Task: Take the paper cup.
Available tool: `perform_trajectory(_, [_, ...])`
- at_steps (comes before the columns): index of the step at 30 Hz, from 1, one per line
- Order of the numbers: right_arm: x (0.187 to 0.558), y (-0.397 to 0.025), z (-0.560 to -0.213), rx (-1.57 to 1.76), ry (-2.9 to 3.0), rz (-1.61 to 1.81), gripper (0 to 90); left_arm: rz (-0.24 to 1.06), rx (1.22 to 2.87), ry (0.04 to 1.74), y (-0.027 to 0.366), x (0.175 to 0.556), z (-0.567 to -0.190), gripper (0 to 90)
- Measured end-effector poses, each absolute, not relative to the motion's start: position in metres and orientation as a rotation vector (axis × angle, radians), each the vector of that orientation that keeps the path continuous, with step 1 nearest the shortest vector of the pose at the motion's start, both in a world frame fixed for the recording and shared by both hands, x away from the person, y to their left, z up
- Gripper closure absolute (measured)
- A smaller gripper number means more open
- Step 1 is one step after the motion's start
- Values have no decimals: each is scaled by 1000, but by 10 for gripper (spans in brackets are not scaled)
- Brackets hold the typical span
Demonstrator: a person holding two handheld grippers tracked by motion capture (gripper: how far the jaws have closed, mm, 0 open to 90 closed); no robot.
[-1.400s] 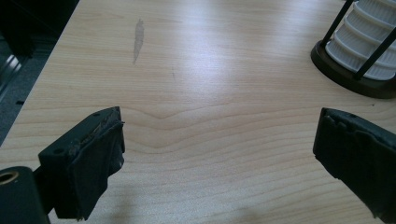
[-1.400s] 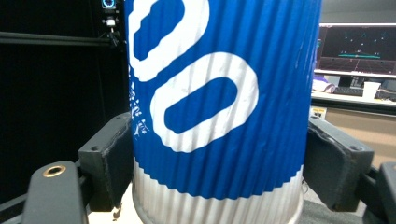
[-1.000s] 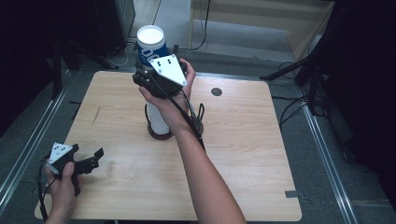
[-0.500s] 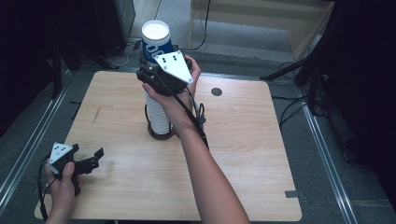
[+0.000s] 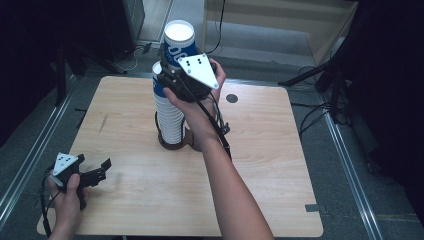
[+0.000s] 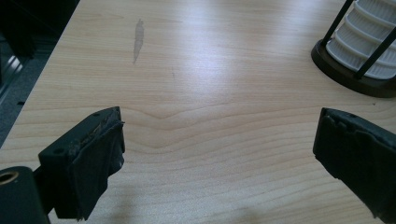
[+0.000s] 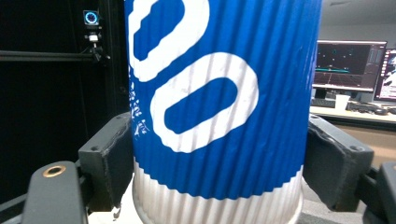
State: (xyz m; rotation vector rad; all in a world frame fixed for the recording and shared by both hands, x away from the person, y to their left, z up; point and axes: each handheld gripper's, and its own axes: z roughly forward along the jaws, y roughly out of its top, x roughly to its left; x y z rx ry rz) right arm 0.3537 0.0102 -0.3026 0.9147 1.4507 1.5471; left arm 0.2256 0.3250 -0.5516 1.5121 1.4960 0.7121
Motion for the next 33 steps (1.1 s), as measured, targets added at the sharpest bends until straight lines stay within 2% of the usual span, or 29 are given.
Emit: perform_trajectory(33, [348, -46, -314, 997, 1410, 1504, 191, 722, 1518, 1493, 324, 226, -552, 28])
